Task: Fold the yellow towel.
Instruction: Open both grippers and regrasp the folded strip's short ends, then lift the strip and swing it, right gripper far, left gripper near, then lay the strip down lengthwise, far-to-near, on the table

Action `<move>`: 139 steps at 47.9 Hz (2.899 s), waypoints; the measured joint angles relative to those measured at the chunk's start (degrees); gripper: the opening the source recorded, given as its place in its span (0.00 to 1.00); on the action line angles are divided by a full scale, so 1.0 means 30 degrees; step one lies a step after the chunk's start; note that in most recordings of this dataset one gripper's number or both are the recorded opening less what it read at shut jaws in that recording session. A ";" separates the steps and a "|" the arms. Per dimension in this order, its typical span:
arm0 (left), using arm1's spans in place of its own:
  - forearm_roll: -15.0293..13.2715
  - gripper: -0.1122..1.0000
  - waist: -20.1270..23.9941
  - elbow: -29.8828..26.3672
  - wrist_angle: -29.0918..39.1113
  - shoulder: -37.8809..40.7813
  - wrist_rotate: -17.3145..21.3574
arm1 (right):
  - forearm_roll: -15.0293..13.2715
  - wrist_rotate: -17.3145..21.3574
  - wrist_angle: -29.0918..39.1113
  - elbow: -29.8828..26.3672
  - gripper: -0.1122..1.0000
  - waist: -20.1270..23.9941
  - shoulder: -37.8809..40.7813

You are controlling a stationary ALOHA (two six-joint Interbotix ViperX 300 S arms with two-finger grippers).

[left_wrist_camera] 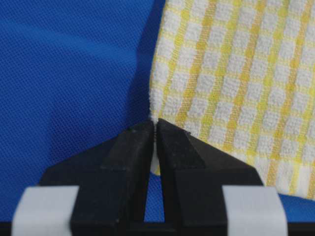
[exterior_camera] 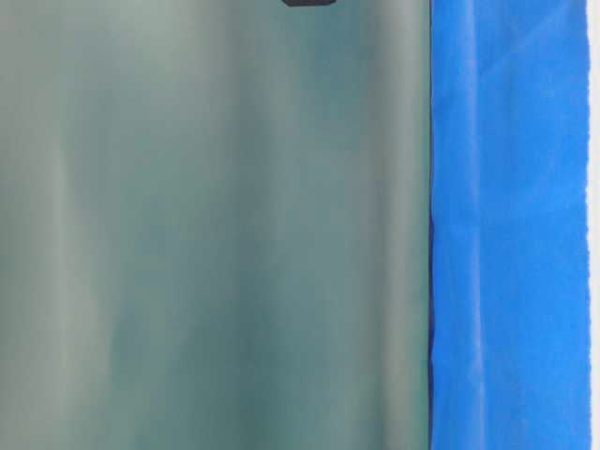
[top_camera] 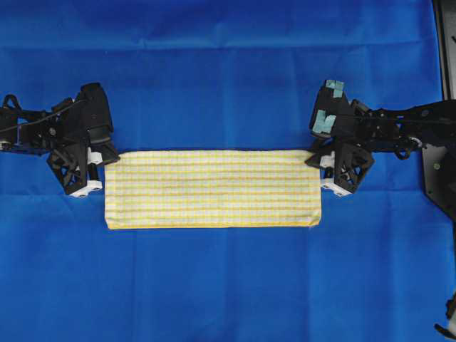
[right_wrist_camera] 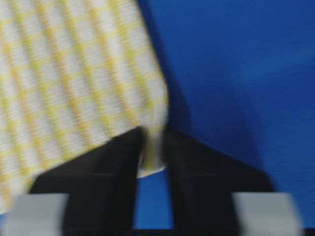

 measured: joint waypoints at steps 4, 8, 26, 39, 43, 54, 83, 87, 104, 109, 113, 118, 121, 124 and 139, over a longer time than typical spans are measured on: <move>0.0000 0.12 -0.0029 0.0000 0.0059 0.0000 0.0000 | 0.0000 -0.0088 0.0000 -0.0059 0.13 0.0088 -0.0029; 0.0000 0.12 -0.0029 0.0000 0.0176 0.0000 0.0000 | 0.0000 -0.0029 0.0000 -0.0059 0.13 0.0029 0.0000; 0.0000 0.12 -0.0029 -0.1113 0.2285 -0.0732 0.0146 | 0.0000 0.0146 0.0234 -0.0088 0.13 0.0059 -0.1846; 0.0000 0.12 -0.0088 -0.2959 0.5449 -0.3047 0.0088 | -0.0527 0.0117 0.1230 -0.0439 0.13 0.0059 -0.4922; 0.0000 0.12 -0.0176 -0.3223 0.5889 -0.3750 0.0176 | -0.0820 0.0117 0.1553 -0.0586 0.13 0.0059 -0.5771; 0.0029 0.12 -0.0674 -0.3398 0.6211 -0.6211 0.0205 | -0.1406 0.0088 0.1934 -0.1055 0.13 0.0059 -0.7529; 0.0088 0.12 -0.2930 -0.3311 0.3398 -0.7207 0.0352 | -0.2139 0.0117 -0.0352 -0.1641 0.13 -0.2930 -0.6094; 0.0088 0.12 -0.3691 -0.3369 0.2490 -0.6768 0.0322 | -0.2373 0.0088 -0.0703 -0.2168 0.13 -0.4307 -0.5303; 0.0117 0.12 -0.4893 -0.5449 -0.0674 -0.3105 0.1055 | -0.3516 0.0029 -0.1143 -0.4922 0.13 -0.6768 -0.2109; 0.0088 0.12 -0.5127 -0.6592 -0.1084 -0.1758 0.1699 | -0.3750 0.0029 -0.1172 -0.5566 0.13 -0.7031 -0.1406; 0.0117 0.12 -0.5244 -0.7529 -0.1230 -0.0791 0.2109 | -0.3984 0.0000 -0.1143 -0.6123 0.13 -0.7266 -0.0908; 0.0117 0.12 -0.5332 -0.8818 -0.1260 0.0498 0.2549 | -0.4189 -0.0029 -0.1172 -0.6650 0.13 -0.7588 -0.0527; 0.0117 0.12 -0.5361 -0.9463 -0.1260 0.1172 0.2754 | -0.4336 -0.0029 -0.1172 -0.6914 0.13 -0.7793 -0.0293; 0.0117 0.12 -0.5391 -1.0254 -0.1260 0.1963 0.3018 | -0.4512 -0.0029 -0.1172 -0.7178 0.13 -0.7910 -0.0088; 0.0117 0.12 -0.5303 -1.3506 -0.1260 0.4805 0.4395 | -0.5098 -0.0146 -0.1143 -0.7734 0.13 -0.8350 0.0527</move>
